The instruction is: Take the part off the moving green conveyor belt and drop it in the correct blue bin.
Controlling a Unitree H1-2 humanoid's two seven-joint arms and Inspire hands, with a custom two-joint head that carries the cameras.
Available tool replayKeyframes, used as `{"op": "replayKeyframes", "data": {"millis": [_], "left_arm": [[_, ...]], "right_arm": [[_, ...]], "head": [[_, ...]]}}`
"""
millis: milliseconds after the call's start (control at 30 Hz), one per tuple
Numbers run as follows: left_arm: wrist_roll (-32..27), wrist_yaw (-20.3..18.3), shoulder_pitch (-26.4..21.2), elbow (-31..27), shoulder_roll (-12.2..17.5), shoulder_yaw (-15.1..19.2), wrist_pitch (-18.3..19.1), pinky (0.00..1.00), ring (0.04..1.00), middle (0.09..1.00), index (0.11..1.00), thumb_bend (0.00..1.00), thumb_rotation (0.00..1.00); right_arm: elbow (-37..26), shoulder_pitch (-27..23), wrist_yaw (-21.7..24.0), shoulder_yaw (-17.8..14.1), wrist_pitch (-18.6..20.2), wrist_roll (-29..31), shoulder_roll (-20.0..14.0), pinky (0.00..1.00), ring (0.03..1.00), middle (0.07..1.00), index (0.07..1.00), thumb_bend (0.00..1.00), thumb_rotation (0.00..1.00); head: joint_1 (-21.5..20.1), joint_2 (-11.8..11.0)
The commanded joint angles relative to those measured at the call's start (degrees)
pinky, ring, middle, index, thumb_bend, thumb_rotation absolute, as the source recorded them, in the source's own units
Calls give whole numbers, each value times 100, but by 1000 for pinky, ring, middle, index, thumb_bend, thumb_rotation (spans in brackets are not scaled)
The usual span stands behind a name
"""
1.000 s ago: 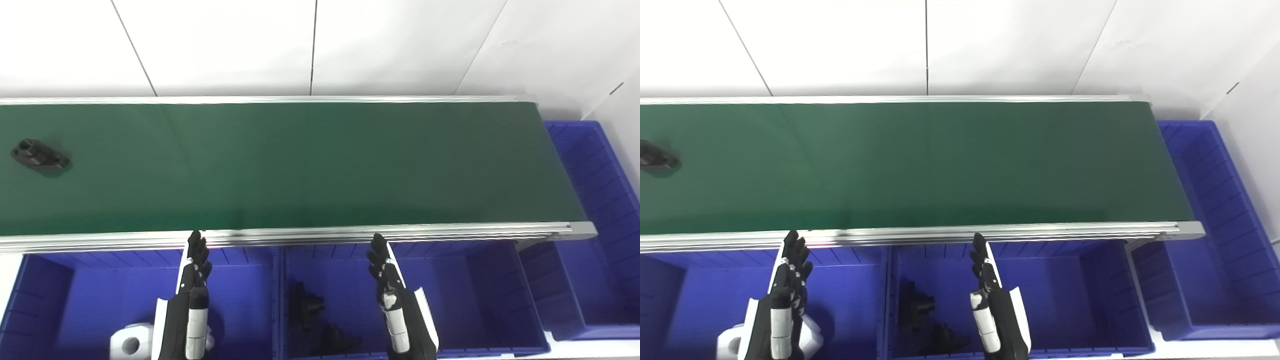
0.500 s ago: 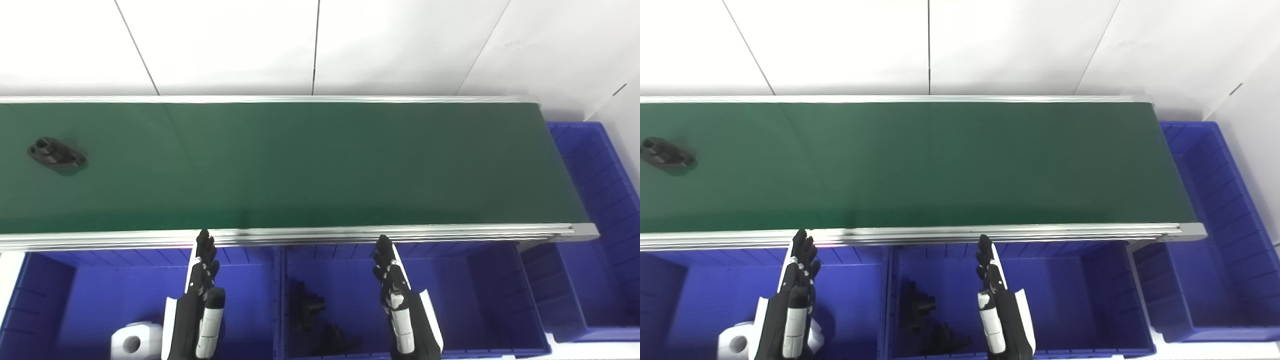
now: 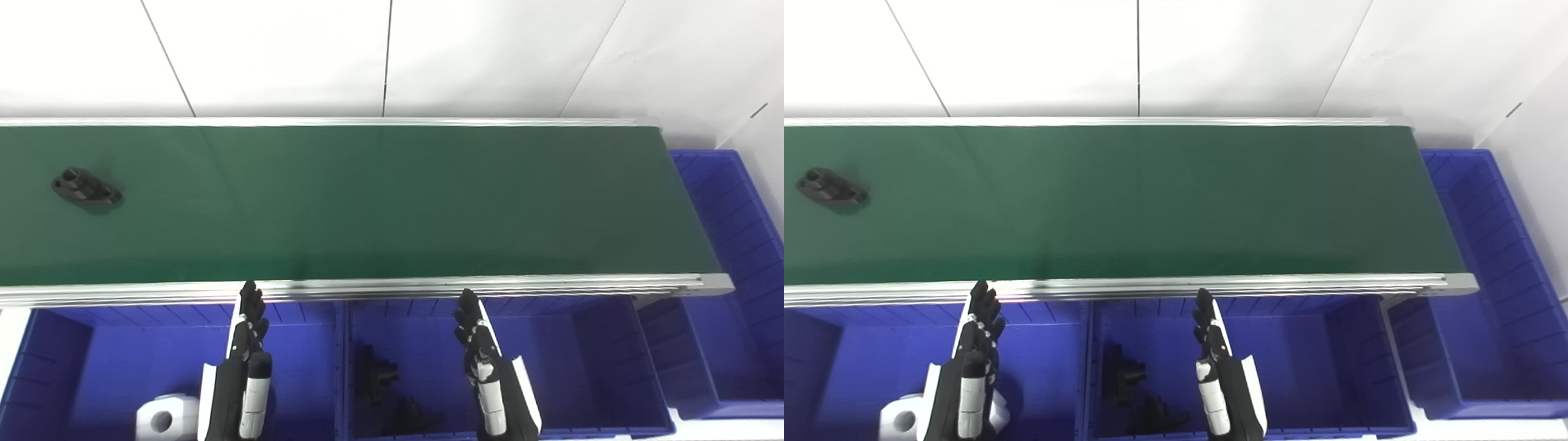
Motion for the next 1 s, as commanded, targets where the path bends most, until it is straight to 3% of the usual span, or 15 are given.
{"op": "replayKeyframes", "data": {"millis": [0,967], "left_arm": [[-19,28,-3,-51,-27,-34,-161,1000,1000,1000,1000,692,954],[70,45,51,-48,-2,-106,-220,1000,1000,1000,1000,723,970]], "right_arm": [[-58,54,47,-2,-352,-13,48,1000,993,1000,1000,785,995],[-74,110,85,-19,-367,30,75,1000,994,1000,1000,781,990]], "head": [[-4,-1],[36,-38]]}}
